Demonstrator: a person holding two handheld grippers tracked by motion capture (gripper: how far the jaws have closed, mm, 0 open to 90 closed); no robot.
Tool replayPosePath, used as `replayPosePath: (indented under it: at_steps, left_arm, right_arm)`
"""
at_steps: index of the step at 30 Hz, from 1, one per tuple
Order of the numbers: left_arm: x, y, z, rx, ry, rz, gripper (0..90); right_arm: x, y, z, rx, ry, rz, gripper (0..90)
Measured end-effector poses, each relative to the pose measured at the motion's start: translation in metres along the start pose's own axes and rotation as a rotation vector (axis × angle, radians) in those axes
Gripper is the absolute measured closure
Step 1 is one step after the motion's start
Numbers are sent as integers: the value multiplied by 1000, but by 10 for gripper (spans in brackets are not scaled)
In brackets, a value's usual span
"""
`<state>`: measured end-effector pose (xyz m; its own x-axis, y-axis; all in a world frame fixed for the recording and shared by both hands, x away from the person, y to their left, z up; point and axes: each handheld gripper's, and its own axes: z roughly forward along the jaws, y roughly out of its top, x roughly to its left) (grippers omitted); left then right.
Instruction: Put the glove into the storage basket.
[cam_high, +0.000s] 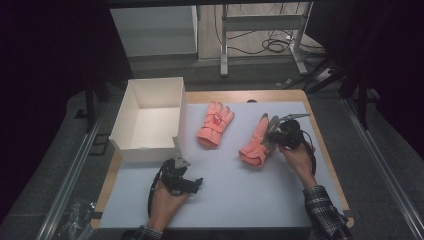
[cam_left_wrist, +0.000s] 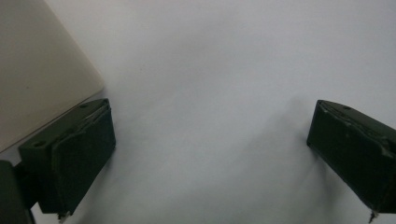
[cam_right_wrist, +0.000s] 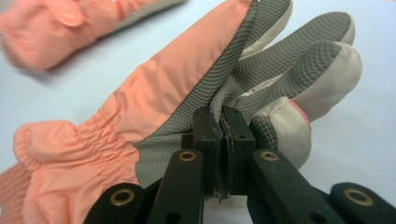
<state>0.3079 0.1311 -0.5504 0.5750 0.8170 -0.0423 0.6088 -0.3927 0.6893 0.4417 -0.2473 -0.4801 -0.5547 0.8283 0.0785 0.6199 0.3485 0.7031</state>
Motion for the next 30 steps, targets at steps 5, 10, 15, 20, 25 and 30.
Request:
replayPosePath:
  at_steps: [5,10,15,20,25,30]
  left_arm:
    - [0,0,0,2,0,3,12]
    - [0,0,0,2,0,3,12]
    - [0,0,0,3,0,3,12]
    - [0,0,0,2,0,2,12]
    - [0,0,0,-3,1,-1,12]
    - [0,0,0,2,0,3,12]
  right_arm:
    - [6,3,-17,-25,66,-34,874]
    - [17,2,-32,-25,122,-80,878]
    - [27,-1,-42,-30,197,-97,879]
    - [40,-5,-48,-16,280,-142,879]
    - [54,-13,-46,24,350,-192,878]
    - [66,-21,-33,82,410,-230,878]
